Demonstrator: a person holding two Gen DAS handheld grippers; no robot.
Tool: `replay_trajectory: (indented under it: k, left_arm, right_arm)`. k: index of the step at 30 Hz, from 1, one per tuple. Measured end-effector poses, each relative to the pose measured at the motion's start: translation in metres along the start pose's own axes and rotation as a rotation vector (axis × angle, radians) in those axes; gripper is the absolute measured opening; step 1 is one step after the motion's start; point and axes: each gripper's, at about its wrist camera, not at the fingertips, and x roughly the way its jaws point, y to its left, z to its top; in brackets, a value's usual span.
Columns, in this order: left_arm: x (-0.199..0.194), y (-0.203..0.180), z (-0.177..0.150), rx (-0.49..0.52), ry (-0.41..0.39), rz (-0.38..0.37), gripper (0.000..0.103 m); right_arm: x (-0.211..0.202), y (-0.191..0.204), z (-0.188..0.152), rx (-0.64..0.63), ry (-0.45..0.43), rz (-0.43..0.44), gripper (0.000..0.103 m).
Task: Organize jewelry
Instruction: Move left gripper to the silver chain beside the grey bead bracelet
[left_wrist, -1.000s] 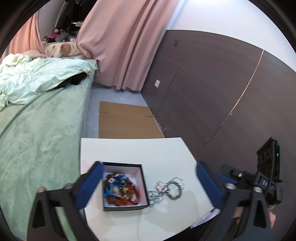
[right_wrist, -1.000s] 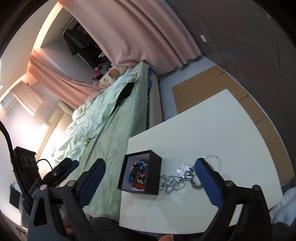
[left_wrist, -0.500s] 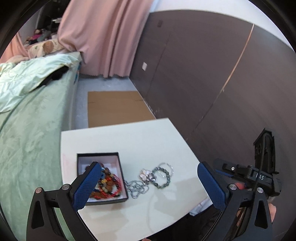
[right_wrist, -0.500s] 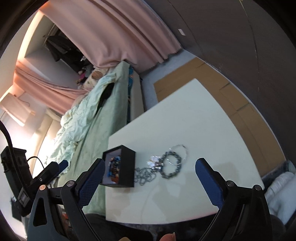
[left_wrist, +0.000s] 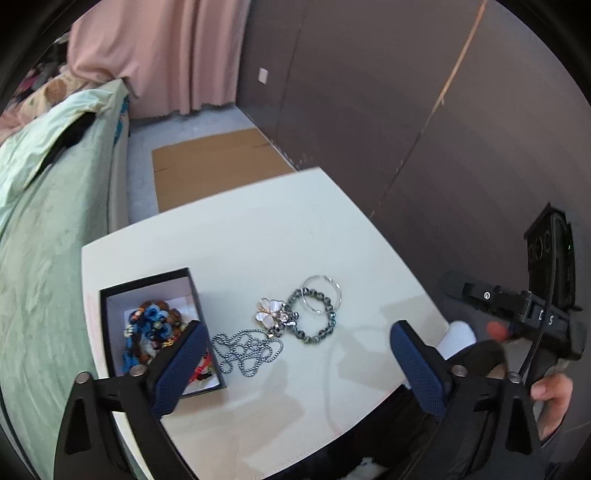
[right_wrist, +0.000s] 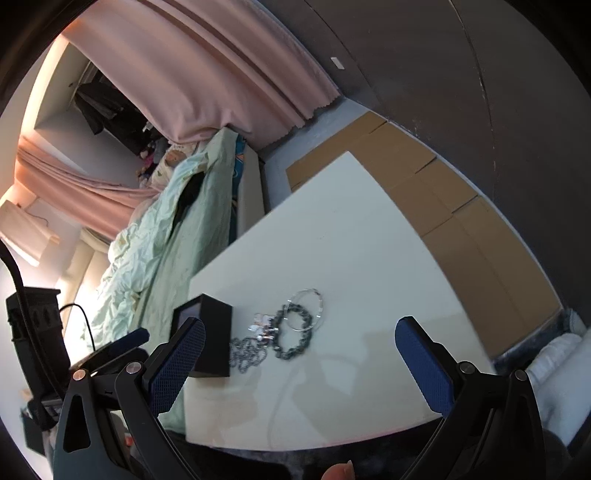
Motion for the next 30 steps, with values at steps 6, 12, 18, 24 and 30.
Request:
replay_trajectory:
  k: [6, 12, 18, 24, 30]
  left_arm:
    - [0.032, -0.01, 0.002, 0.065, 0.093, 0.045, 0.063]
    - [0.064, -0.012, -0.003, 0.148, 0.182, 0.103, 0.042]
    - [0.095, -0.015, -0.01, 0.224, 0.256, 0.143, 0.031]
    - [0.114, -0.016, -0.013, 0.275, 0.275, 0.175, 0.027]
    - [0.117, -0.01, -0.012, 0.247, 0.278, 0.138, 0.025]
  right_arm:
    - [-0.002, -0.022, 0.004, 0.042, 0.003, -0.028, 0.103]
    - [-0.005, -0.036, 0.008, 0.071, -0.007, -0.016, 0.103]
    - [-0.003, -0.045, 0.009, 0.108, 0.014, 0.022, 0.101]
    - [0.002, -0.045, 0.01, 0.113, 0.027, 0.037, 0.1]
    - [0.006, -0.044, 0.009, 0.115, 0.04, 0.048, 0.1]
